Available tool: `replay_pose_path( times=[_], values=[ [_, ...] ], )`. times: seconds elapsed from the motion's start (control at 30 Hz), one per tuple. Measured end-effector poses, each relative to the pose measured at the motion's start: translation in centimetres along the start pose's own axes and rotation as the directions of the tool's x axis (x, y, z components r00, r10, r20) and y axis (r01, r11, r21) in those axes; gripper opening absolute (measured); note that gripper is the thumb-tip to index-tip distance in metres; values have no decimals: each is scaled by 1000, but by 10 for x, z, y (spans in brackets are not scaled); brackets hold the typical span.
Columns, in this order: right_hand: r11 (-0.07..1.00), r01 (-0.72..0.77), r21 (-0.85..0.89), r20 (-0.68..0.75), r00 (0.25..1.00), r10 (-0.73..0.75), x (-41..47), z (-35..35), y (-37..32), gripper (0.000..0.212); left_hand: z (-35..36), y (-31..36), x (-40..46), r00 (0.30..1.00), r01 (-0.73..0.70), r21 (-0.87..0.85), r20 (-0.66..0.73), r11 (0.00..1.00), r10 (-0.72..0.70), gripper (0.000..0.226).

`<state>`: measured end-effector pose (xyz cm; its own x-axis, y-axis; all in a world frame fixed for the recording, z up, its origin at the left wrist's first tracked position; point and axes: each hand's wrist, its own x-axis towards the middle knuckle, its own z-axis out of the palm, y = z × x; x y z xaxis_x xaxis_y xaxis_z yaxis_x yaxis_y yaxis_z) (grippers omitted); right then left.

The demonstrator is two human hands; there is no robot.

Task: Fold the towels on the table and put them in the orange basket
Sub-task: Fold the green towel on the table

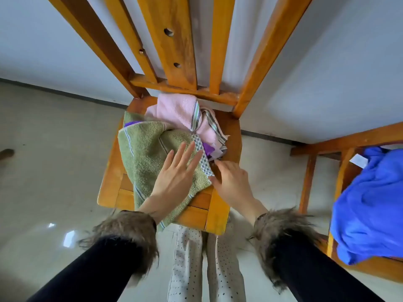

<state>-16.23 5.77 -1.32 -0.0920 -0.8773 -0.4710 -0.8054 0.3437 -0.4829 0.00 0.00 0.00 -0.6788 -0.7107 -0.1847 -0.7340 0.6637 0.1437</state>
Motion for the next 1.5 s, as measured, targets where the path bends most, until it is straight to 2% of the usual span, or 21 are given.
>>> replay_pose_path(
  times=[0.13,0.23,0.3,0.4,0.57,0.7,0.9,1.07,1.2,1.27,1.37,1.5],
  values=[
    [998,49,43,-86,995,-45,5,9,-7,20,12,-10,19,991,-131,79,23,988,129,78],
    [987,40,156,-138,990,-19,-6,0,-14,20,13,-15,28,968,-252,69,-2,965,253,51],
    [985,65,158,-141,989,-43,-18,-14,-20,25,0,-20,32,946,-320,-14,-54,947,319,34],
    [977,116,177,-163,983,-87,-32,-38,-33,27,-29,-26,31,927,-363,-163,-161,917,339,14],
    [953,217,210,-219,961,-170,-44,-94,-68,21,-103,-32,13,943,-281,-262,-255,923,215,19],
    [944,307,122,-296,919,-261,-63,-144,-104,24,-182,-33,-11,953,-197,-290,-283,936,113,29],
    [921,388,-34,-352,858,-374,-101,-216,-154,27,-281,-35,-46,957,-161,-307,-279,938,73,23],
    [898,439,-36,-375,827,-419,-125,-259,-191,17,-357,-27,-63,909,-182,-288,-413,940,49,12],
    [914,405,31,-288,879,-380,-137,-274,-204,19,-412,-21,-77,857,-165,-200,-514,966,40,9],
    [911,412,26,-271,880,-390,-140,-282,-212,19,-430,-21,-90,848,-120,-206,-530,971,-8,8],
    [891,453,36,-382,830,-406,-146,-304,-230,17,-444,-27,-111,835,-7,-227,-537,974,-119,9],
    [828,557,-60,-494,704,-510,-156,-344,-270,11,-458,-39,-146,778,156,-311,-546,937,-311,13]
  ],
)
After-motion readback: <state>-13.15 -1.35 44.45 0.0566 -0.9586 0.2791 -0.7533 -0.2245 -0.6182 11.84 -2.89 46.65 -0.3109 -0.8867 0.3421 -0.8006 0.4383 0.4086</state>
